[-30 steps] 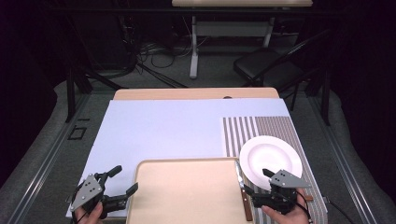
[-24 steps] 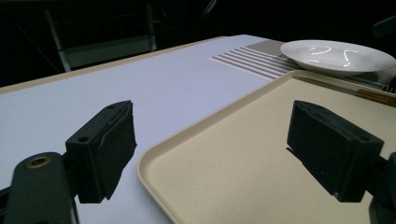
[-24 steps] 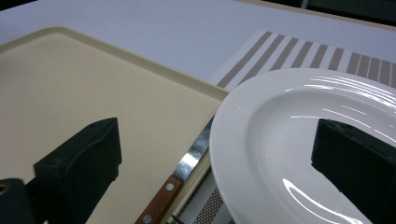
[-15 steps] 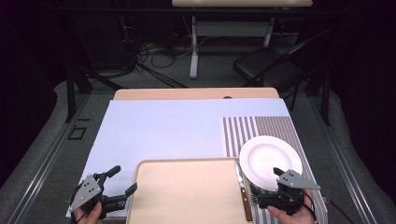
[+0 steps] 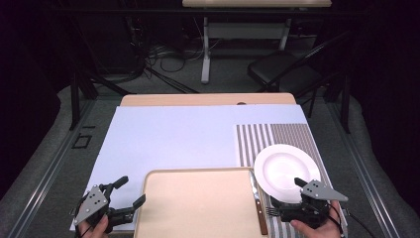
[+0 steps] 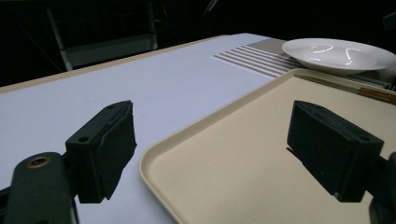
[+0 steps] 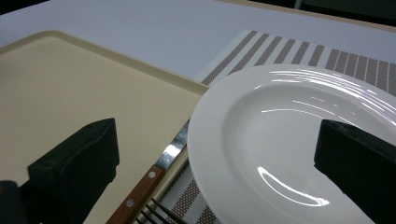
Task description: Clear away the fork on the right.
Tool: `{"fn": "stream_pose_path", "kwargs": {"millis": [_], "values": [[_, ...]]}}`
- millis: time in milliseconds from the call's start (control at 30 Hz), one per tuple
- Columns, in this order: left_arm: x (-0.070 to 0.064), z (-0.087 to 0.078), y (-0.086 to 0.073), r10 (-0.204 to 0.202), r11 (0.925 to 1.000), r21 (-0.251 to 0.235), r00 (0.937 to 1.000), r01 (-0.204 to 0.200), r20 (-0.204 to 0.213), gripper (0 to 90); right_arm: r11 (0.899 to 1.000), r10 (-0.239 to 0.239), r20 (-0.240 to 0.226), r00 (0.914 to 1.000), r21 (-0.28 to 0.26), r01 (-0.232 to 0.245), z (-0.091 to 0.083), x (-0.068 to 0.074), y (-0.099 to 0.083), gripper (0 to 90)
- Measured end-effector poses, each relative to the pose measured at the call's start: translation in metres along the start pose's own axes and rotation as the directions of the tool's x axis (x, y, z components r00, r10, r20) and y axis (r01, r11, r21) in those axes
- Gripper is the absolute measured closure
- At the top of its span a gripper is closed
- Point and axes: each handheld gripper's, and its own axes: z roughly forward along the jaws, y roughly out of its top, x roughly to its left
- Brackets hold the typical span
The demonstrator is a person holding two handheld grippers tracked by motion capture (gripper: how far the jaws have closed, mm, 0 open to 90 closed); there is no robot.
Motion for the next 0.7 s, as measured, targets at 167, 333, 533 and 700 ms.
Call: {"fn": "stream_pose_path", "kwargs": {"millis": [167,333,533,700], "values": [[-0.0002,-0.0004,0.0,0.001,1.0,-0.002,1.0,-0.001,0.0,15.7,1.0,-0.015,-0.014,0.9998,0.001,0.015,-0.0032,-0.0015,0.0014,0.0],[-0.0004,0.0005,0.0001,0.005,1.0,0.0,1.0,-0.005,0.006,15.7,0.999,-0.034,-0.032,0.9989,0.001,0.034,-0.0071,-0.0017,0.0049,0.4],[-0.0007,0.0,0.0004,0.007,1.0,-0.001,0.9999,-0.007,0.009,15.7,0.994,-0.086,-0.016,0.9961,0.064,0.087,-0.0073,-0.0029,0.006,0.3],[-0.0007,-0.0004,0.0005,0.006,1.0,-0.003,0.9999,-0.006,0.012,15.7,0.99,-0.095,0.004,0.9955,0.106,0.094,-0.0103,-0.0085,0.0076,0.0]]}}
